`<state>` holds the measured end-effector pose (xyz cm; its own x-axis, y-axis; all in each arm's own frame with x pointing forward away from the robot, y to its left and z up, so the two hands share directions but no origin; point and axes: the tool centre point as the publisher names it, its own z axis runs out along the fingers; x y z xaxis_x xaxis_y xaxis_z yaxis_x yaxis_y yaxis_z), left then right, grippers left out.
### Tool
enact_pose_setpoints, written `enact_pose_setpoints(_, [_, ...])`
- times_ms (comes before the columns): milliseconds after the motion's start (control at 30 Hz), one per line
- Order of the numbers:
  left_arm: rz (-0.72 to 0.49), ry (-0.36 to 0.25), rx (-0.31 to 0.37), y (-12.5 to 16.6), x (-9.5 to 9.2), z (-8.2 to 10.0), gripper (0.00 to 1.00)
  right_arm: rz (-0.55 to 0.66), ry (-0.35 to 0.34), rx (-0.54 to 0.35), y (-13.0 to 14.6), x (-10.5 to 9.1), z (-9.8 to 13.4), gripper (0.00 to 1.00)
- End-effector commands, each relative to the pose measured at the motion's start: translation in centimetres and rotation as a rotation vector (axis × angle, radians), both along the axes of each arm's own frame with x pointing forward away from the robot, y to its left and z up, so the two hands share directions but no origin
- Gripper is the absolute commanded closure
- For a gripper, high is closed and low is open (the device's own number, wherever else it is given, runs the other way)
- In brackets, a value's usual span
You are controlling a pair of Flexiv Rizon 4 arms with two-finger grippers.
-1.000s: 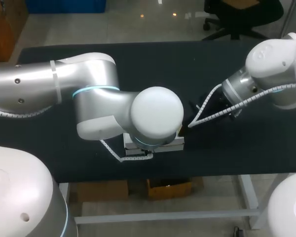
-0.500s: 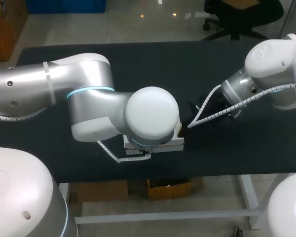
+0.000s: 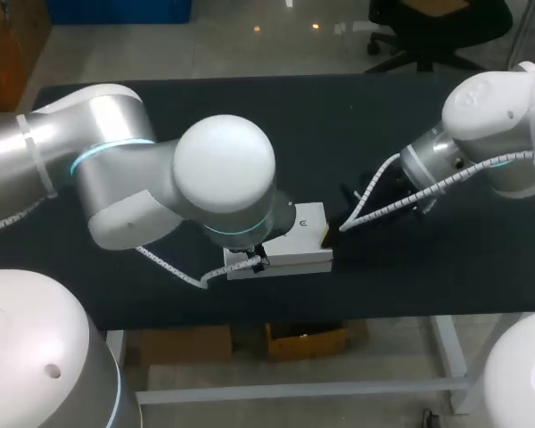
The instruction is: Assemble the packaging by folding the flat box into shape, placing the metal phone stand inside, and closing the box properly
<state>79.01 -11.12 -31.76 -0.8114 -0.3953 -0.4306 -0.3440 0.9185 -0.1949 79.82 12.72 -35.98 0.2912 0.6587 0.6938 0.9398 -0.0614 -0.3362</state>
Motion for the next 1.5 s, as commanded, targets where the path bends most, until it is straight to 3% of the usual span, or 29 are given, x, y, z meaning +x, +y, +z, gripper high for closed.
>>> enact_pose_setpoints(33, [-0.028, 0.001, -0.069, 1.3, 0.2, 0.1, 1.00, 0.003, 0.003, 0.004, -0.1, 0.1, -0.1, 1.00])
enact_pose_setpoints(367, [-0.007, 0.079, -0.109, 1.3, 1.1, -2.3, 1.00, 0.004, 0.006, 0.005, -0.1, 0.1, -0.3, 1.00])
enact_pose_setpoints(1133, [0.006, 0.120, -0.119, 1.4, 0.6, -4.3, 1.00, 0.000, 0.017, 0.004, -0.2, 0.0, -0.8, 1.00])
enact_pose_setpoints(1500, [0.019, 0.140, -0.132, 1.4, 0.4, -5.6, 1.00, -0.015, 0.053, 0.005, -0.5, -0.2, -2.2, 1.00])
